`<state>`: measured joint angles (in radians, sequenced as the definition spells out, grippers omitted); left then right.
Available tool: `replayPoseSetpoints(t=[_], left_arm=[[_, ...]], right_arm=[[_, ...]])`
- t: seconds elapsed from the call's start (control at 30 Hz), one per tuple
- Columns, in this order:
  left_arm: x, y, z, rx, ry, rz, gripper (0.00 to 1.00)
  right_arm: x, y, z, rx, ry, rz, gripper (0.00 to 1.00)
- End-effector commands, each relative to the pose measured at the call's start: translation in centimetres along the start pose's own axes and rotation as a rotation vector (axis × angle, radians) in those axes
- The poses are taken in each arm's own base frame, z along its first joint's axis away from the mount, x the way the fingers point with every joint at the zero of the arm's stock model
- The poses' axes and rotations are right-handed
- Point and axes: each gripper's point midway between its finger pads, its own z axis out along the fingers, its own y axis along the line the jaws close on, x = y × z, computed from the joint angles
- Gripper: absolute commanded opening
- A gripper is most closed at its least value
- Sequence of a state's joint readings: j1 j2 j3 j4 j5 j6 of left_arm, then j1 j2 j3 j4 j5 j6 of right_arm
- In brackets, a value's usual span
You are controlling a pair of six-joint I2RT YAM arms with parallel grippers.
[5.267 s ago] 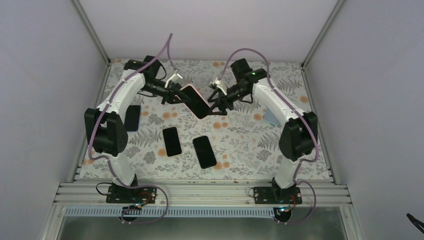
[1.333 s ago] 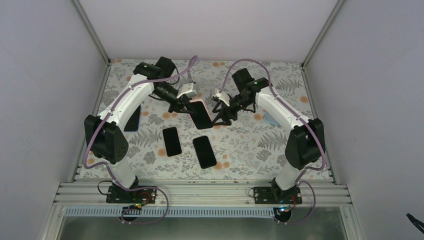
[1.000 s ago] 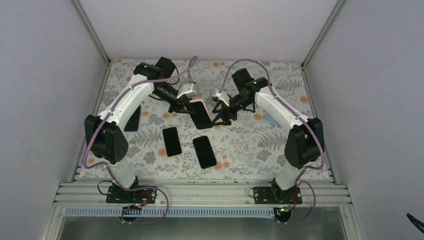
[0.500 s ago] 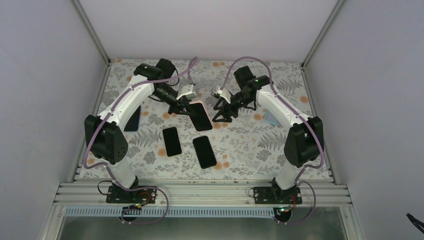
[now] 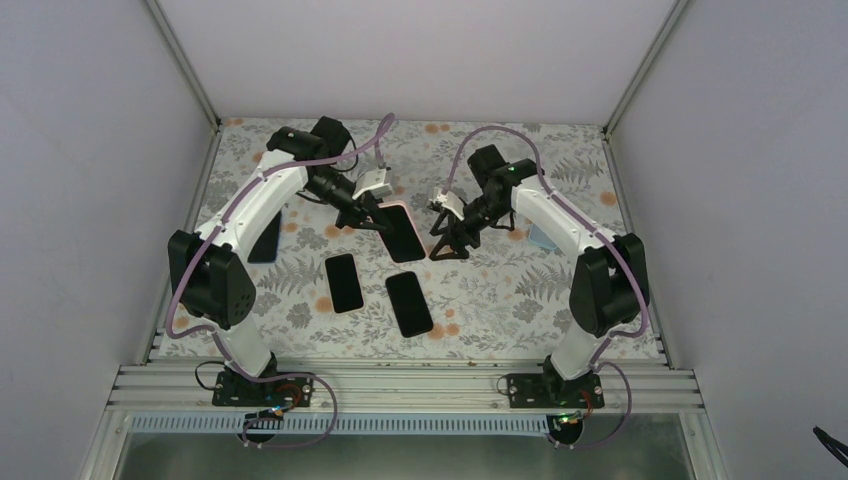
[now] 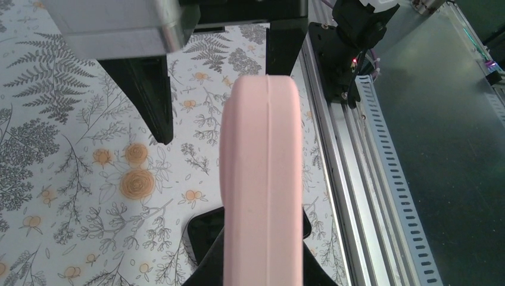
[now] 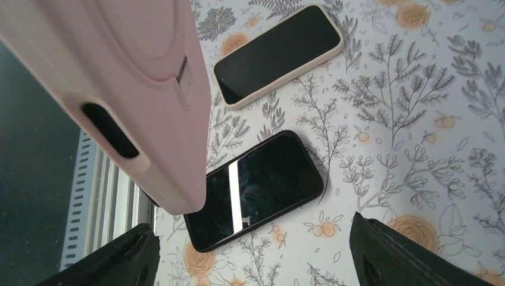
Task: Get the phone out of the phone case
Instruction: Remove the phone case from the phone.
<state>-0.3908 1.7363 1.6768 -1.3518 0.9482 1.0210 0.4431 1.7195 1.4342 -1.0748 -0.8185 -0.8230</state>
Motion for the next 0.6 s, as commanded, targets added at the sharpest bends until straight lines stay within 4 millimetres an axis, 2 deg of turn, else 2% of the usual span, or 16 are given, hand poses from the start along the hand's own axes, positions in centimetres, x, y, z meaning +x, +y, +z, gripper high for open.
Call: replayPoseSetpoints(t=[0.0, 0.57], left_arm=[[-2.5, -1.5, -1.1, 0.018, -0.087, 0.062, 0.02], [-2.7, -1.5, -1.0, 0.024, -0.094, 0.057, 0.02]], right_arm=[[0.0, 0.5, 0.2, -0.012, -0.025, -0.013, 0.82], [-1.0, -0.5, 0.4, -0.007, -0.049, -0.003, 0.80]])
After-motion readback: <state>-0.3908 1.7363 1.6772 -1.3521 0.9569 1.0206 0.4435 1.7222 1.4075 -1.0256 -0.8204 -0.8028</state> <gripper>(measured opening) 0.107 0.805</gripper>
